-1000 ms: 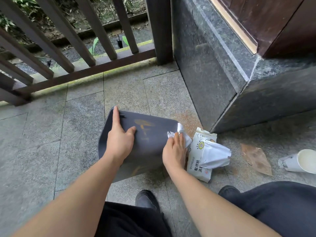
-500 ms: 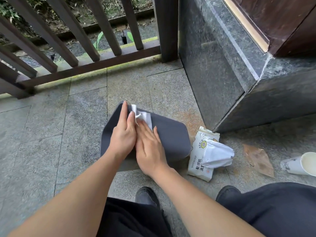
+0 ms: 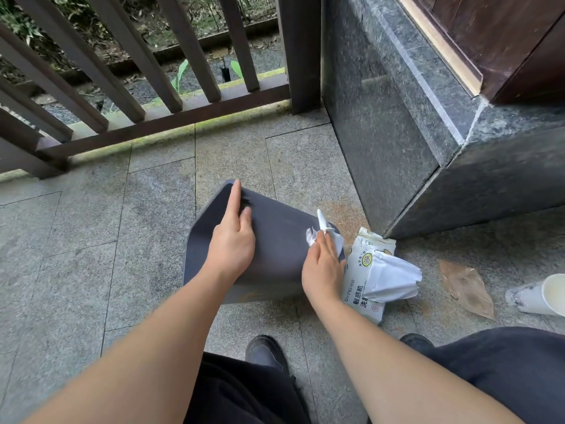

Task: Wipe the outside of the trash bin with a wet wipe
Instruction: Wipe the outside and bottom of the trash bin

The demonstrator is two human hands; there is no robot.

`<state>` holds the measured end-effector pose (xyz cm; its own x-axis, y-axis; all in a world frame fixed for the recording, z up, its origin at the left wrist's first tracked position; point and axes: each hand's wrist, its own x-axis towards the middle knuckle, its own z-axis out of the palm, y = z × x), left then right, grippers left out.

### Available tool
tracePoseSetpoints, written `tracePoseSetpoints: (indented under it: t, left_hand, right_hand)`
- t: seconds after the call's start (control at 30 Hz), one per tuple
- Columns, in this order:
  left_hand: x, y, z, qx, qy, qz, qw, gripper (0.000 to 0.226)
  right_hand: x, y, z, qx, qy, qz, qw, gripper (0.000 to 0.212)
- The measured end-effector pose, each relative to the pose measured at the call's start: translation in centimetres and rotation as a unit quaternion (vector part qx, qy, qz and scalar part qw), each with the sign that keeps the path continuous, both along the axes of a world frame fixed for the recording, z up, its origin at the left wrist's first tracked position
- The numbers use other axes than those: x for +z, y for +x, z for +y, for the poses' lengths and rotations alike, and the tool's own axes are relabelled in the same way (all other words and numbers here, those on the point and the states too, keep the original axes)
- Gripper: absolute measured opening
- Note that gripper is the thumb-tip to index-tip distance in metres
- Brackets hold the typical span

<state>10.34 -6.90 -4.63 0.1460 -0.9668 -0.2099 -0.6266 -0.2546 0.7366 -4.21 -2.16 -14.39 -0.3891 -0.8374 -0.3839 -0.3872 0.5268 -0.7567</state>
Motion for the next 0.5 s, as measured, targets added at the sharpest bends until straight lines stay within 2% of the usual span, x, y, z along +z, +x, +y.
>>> tracePoseSetpoints:
  t: [0.07, 0.13, 0.23, 0.3, 0.4, 0.5]
  left_hand:
    - [0.3, -0.2, 0.2, -0.004, 0.002, -0.009, 1.000, 0.054]
    - [0.5, 0.0, 0.3, -0.015, -0.003, -0.010, 1.000, 0.055]
    - [0.5, 0.3, 0.2, -0.042, -0.009, -0.020, 0.999, 0.056]
    - [0.3, 0.5, 0.1, -0.044, -0.013, -0.024, 0.999, 0.056]
    - [0.0, 1.0, 0.2, -0.034, -0.024, -0.026, 0.999, 0.053]
    - [-0.1, 1.5, 0.2, -0.038, -0.024, -0.017, 0.999, 0.052]
  right_hand:
    - [0.6, -0.3, -0.8, 0.004, 0.022, -0.013, 1.000, 0.049]
    - [1.7, 0.2, -1.4, 0.060, -0.009, -0.005, 0.998, 0.048]
    - [4.2, 3.4, -1.5, 0.157, -0.154, 0.008, 0.975, 0.048]
    - [5.6, 5.6, -1.1, 0.187, -0.222, -0.002, 0.957, 0.050]
    - [5.5, 6.3, -0.4, 0.220, -0.250, -0.003, 0.943, 0.051]
    - [3.5, 4.7, 0.0, 0.232, -0.244, 0.047, 0.940, 0.050]
